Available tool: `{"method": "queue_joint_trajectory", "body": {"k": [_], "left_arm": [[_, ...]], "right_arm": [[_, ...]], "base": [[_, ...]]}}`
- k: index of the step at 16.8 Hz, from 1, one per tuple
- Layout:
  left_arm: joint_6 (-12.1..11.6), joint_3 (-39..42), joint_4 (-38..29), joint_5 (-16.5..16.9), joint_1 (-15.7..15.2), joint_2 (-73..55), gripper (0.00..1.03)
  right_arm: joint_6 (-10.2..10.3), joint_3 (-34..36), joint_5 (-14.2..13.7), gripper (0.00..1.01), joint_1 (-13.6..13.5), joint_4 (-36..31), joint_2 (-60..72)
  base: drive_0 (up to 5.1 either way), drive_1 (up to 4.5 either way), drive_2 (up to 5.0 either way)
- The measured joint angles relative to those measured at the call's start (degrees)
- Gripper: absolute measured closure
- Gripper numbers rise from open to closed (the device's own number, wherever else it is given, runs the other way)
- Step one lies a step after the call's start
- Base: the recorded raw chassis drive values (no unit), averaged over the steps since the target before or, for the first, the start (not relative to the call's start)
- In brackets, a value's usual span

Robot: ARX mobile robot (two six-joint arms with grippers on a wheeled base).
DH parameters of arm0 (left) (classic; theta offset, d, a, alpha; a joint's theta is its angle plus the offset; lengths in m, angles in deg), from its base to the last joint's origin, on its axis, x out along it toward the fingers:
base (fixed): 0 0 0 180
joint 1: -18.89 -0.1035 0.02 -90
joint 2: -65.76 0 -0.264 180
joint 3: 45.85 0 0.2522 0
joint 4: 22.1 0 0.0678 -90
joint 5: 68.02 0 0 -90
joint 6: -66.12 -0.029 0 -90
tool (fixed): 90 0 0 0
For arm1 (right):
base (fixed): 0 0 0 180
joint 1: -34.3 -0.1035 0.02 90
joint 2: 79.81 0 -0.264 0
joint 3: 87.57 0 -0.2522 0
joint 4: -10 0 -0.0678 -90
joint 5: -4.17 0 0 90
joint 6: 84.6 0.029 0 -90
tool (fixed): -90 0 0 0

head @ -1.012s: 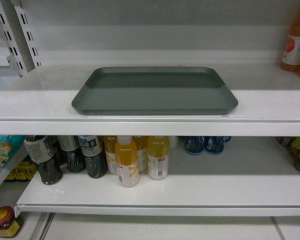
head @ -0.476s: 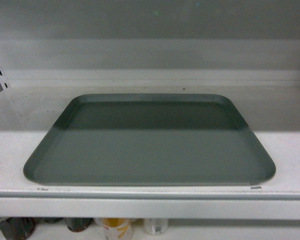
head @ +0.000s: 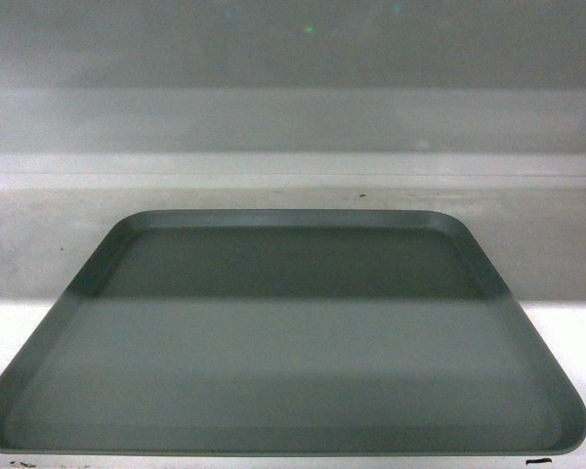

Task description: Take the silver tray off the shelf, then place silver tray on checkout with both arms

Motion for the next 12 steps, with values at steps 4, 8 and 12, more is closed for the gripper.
{"method": "queue_joint_trajectory", "body": {"k": [4,8,12], "left_arm": [[0.00,0.00,0.02,0.02,0.00,0.00,0.05],[0.00,-0.02,0.00,0.02,0.00,0.00,0.05],[0.00,0.00,0.00,0.02,0.00,0.00,0.05]], "right_arm": [[0.00,0.00,0.00,0.03,0.00,0.00,0.00],[-0.02,0.00,0.00,0.03,0.00,-0.02,0.00],[0.00,0.00,0.02,0.03,0.00,-0.02,0.00]], "base": [[0.0,0.00,0.0],[0.0,0.00,0.0],[0.0,0.00,0.0]]}}
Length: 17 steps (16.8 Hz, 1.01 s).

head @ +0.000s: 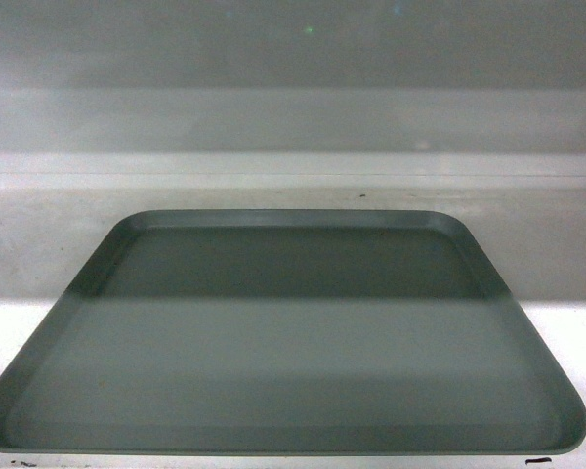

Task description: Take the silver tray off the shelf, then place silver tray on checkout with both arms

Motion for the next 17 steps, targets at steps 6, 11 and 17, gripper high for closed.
{"method": "queue_joint_trajectory", "body": {"k": [6,11,17], "left_arm": [[0.00,0.00,0.00,0.00,0.00,0.00,0.05],[0.00,-0.02,0.00,0.00,0.00,0.00,0.05],[2.60,-4.85,0.79,-11.56,4.90,-15.34,0.05]], "right_arm": [[0.00,0.00,-0.02,0.03,0.00,0.00,0.00],[0.00,0.00,-0.02,0.03,0.00,0.00,0.00],[7.87,-1.03,-4.33,0.03,-2.75,-7.76,14.67]], "base": [[0.0,0.00,0.0],[0.0,0.00,0.0],[0.0,0.00,0.0]]}}
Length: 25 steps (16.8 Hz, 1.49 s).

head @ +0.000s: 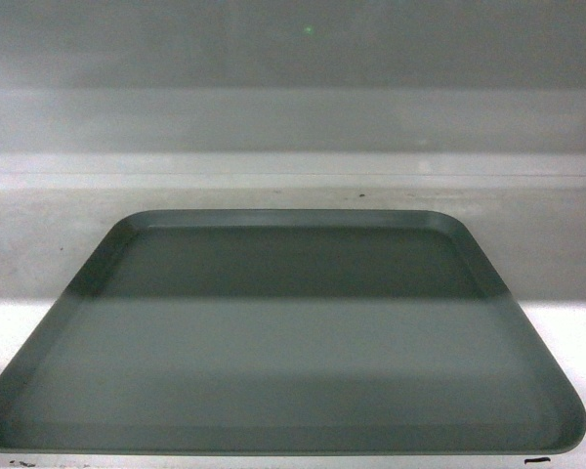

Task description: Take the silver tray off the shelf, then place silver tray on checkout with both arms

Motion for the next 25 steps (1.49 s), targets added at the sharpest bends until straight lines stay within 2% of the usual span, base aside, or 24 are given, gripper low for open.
{"method": "queue_joint_trajectory", "body": {"k": [2,5,8,10,12,14,17,22,25], "left_arm": [[0.00,-0.39,-8.98,4.76,-4.26,-8.39,0.05],[-0.09,-1.27,-18.36,9.68,-6.34,-19.10,0.05],[-0.24,-2.95,-27.61,14.03,-6.23,-31.63,0.05],[-1.03,-4.52,-32.85,14.64,-5.03,-40.41,0.05],[-1.77,-6.03,-37.29,14.69,-2.43,-49.35,0.05],[-2.08,-8.76,-41.24,14.78,-0.76,-58.05,0.05],[-2.91,-12.15,-44.04,13.97,-0.17,-66.82,0.05],[-2.54,-17.88,-43.45,13.68,-0.79,-75.91,0.05],[-1.51,-19.56,-41.13,13.68,-0.35,-78.73,0.05]], "right_arm": [[0.17,-1.29,0.31,0.03,-2.78,-12.83,13.16],[-0.66,-2.95,1.70,0.03,-4.39,-26.29,27.56],[-1.90,-5.25,2.14,0.03,-7.19,-38.97,43.54],[-2.78,-7.17,2.14,0.03,-8.66,-45.35,53.31],[-3.50,-9.18,2.12,0.03,-9.53,-49.68,62.42],[-3.45,-11.91,2.16,0.03,-9.66,-50.31,69.72],[-3.45,-15.72,2.10,0.03,-10.08,-49.27,75.32],[-3.61,-21.33,1.18,0.03,-12.87,-44.98,78.79],[-4.09,-24.76,-1.11,0.03,-13.35,-40.44,82.62]], "base": [[0.0,0.00,0.0],[0.0,0.00,0.0],[0.0,0.00,0.0],[0.0,0.00,0.0],[0.0,0.00,0.0],[0.0,0.00,0.0],[0.0,0.00,0.0],[0.0,0.00,0.0],[0.0,0.00,0.0]]}}
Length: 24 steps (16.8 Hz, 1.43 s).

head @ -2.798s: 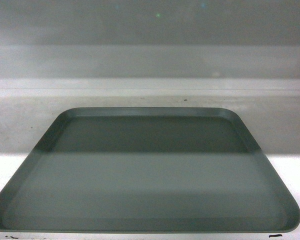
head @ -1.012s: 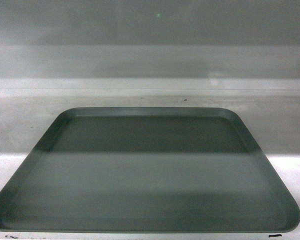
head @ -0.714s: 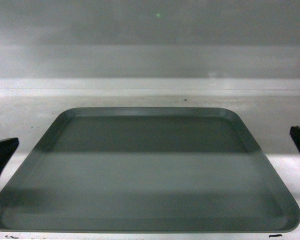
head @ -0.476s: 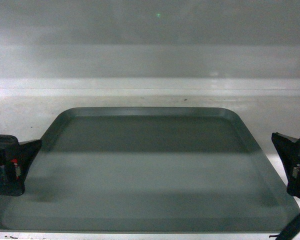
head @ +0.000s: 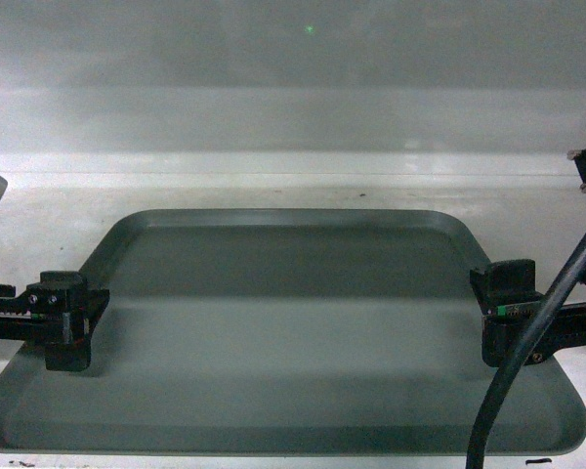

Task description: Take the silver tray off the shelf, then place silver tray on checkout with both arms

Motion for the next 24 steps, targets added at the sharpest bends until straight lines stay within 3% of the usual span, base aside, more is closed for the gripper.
{"method": "queue_joint_trajectory", "body": {"k": [10,11,12,17,19,20,22,24], "left_arm": [[0.13,-3.58,7.82,-0.66,2.75,-0.13,0.05],[-0.07,-3.80,7.54,-1.05,3.87,-0.44,0.35],[-0.57,-3.82,7.06,-1.20,4.11,-0.68,0.50],[-1.84,-3.91,6.45,-3.17,4.04,-0.92,0.91],[-0.26,-3.91,6.12,-3.10,4.04,-0.94,0.98],[0.74,-3.89,6.01,-3.04,4.04,-0.98,0.99],[1.84,-3.82,5.79,-2.95,4.22,-1.01,0.99],[2.60,-3.37,4.72,-2.25,4.37,-1.01,0.99]], "right_arm": [[0.72,-4.90,-0.83,0.03,0.85,6.21,4.79],[0.90,-4.96,-0.83,0.17,0.72,6.49,4.74],[0.90,-4.96,-0.87,0.33,0.72,6.86,4.59],[0.96,-4.98,-0.85,0.73,-0.02,7.85,3.87],[0.96,-4.98,-0.55,0.87,-0.15,8.02,3.65],[1.92,-4.98,-0.79,0.95,-0.39,8.15,3.32],[3.98,-4.98,-1.38,0.98,-0.37,8.44,3.10],[4.42,-4.98,-1.66,0.98,-0.37,8.79,2.86]], "base": [[0.0,0.00,0.0],[0.0,0.00,0.0],[0.0,0.00,0.0],[0.0,0.00,0.0],[0.0,0.00,0.0],[0.0,0.00,0.0],[0.0,0.00,0.0],[0.0,0.00,0.0]]}}
